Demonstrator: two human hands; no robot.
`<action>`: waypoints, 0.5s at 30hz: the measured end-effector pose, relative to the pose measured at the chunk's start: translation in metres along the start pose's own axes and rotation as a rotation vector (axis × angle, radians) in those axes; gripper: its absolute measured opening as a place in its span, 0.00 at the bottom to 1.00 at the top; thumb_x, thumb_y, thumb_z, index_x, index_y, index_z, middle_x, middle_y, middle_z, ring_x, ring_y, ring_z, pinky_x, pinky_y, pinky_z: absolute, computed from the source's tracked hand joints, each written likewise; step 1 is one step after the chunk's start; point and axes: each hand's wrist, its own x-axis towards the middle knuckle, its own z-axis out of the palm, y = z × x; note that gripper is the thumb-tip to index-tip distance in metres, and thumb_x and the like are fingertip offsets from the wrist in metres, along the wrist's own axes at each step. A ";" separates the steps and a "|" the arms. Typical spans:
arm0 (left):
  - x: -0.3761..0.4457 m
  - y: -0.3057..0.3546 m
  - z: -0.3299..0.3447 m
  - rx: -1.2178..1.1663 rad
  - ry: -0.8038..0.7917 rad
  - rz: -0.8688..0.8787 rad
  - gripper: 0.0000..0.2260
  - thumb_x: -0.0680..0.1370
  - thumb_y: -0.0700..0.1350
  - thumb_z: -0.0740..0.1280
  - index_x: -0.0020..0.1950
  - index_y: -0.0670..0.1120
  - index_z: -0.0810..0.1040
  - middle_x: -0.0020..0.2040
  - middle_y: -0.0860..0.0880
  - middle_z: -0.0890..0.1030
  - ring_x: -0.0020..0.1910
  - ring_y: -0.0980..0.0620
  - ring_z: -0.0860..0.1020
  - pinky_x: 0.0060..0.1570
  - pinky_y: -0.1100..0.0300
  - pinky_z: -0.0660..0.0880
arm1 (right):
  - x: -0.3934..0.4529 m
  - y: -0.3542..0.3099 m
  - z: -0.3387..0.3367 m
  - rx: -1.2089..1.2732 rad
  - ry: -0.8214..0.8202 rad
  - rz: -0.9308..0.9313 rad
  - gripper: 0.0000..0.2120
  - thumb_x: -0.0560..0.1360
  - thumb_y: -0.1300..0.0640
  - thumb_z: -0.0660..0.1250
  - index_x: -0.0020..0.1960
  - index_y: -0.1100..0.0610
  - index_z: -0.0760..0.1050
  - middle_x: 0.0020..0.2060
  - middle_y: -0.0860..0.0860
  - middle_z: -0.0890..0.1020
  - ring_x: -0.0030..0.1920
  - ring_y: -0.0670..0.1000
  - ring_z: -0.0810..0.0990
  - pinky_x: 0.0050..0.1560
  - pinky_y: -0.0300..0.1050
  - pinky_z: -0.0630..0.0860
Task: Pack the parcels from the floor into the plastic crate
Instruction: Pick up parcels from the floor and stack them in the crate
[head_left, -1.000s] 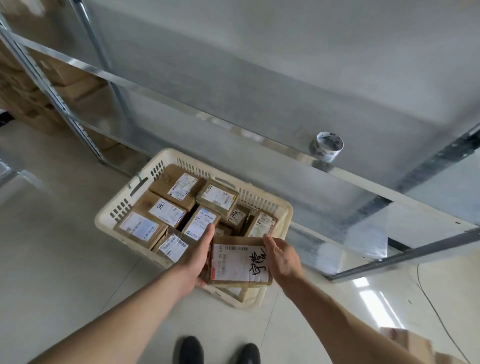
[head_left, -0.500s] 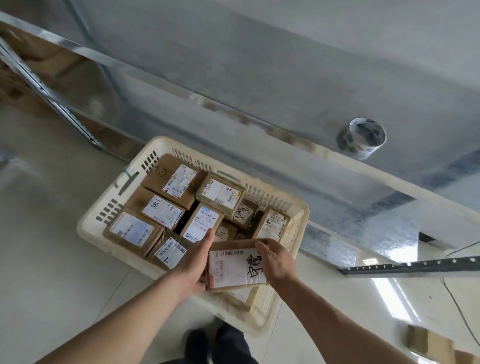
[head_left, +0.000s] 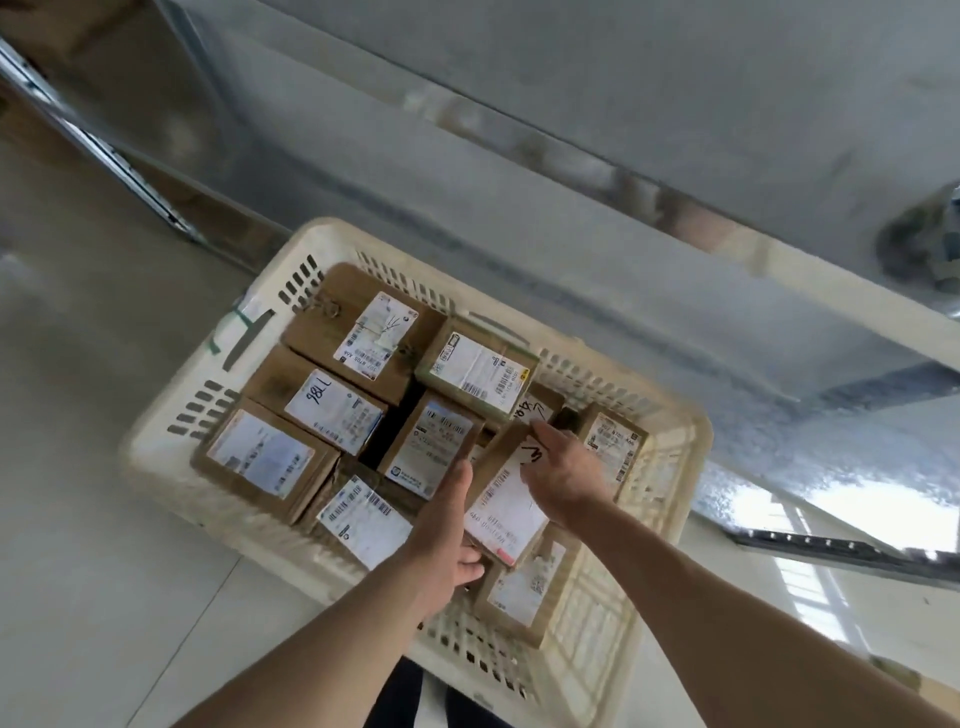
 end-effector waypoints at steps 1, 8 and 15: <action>0.006 0.001 -0.002 0.004 -0.001 -0.007 0.29 0.78 0.65 0.60 0.71 0.47 0.69 0.68 0.36 0.74 0.66 0.33 0.73 0.65 0.42 0.70 | 0.007 0.001 0.005 -0.021 0.008 -0.002 0.35 0.73 0.63 0.60 0.78 0.45 0.64 0.68 0.53 0.75 0.46 0.51 0.79 0.37 0.44 0.79; 0.043 0.003 -0.010 0.105 -0.014 -0.064 0.09 0.80 0.52 0.65 0.50 0.46 0.74 0.48 0.43 0.80 0.55 0.38 0.77 0.54 0.50 0.76 | 0.035 0.017 0.029 -0.027 0.013 0.025 0.37 0.69 0.62 0.59 0.78 0.50 0.65 0.70 0.55 0.77 0.47 0.53 0.77 0.38 0.43 0.74; 0.066 0.000 -0.006 0.156 -0.027 -0.112 0.03 0.78 0.41 0.65 0.51 0.44 0.74 0.54 0.38 0.80 0.54 0.40 0.79 0.59 0.48 0.77 | 0.045 0.024 0.029 -0.148 0.071 -0.008 0.26 0.72 0.63 0.61 0.70 0.56 0.73 0.62 0.57 0.81 0.52 0.53 0.79 0.51 0.51 0.81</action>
